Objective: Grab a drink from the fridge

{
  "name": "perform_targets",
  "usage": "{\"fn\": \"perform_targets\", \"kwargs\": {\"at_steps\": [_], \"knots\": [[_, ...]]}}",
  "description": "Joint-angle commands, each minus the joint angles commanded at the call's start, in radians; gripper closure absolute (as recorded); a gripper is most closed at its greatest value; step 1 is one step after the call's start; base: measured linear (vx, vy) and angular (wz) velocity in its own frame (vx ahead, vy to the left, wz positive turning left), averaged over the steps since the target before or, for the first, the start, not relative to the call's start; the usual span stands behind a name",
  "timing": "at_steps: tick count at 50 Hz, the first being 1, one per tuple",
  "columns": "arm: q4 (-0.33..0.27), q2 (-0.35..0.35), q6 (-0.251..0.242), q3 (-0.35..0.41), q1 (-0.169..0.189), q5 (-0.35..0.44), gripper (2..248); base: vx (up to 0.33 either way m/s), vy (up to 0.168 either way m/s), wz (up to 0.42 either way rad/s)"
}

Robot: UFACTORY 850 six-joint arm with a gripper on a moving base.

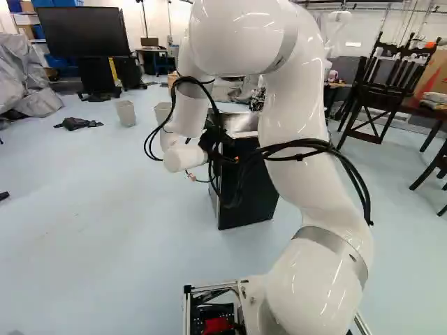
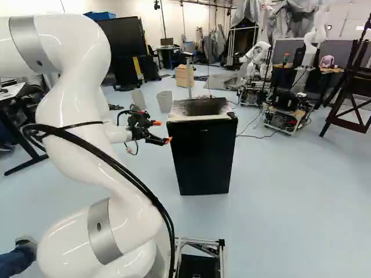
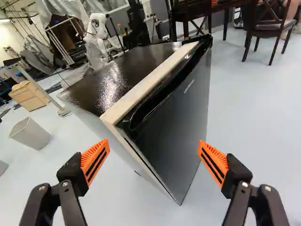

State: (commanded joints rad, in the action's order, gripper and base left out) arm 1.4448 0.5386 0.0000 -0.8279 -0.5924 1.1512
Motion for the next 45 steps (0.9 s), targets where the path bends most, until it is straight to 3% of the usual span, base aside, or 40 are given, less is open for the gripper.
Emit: {"fn": "perform_targets", "kwargs": {"at_steps": [33,45], "knots": [[0.001,0.031,-0.002,-0.05,0.021,0.0,3,0.0,0.0,0.0],[0.001,0.031,-0.097,-0.051,0.022,0.0,3,0.0,0.0,0.0]]}}
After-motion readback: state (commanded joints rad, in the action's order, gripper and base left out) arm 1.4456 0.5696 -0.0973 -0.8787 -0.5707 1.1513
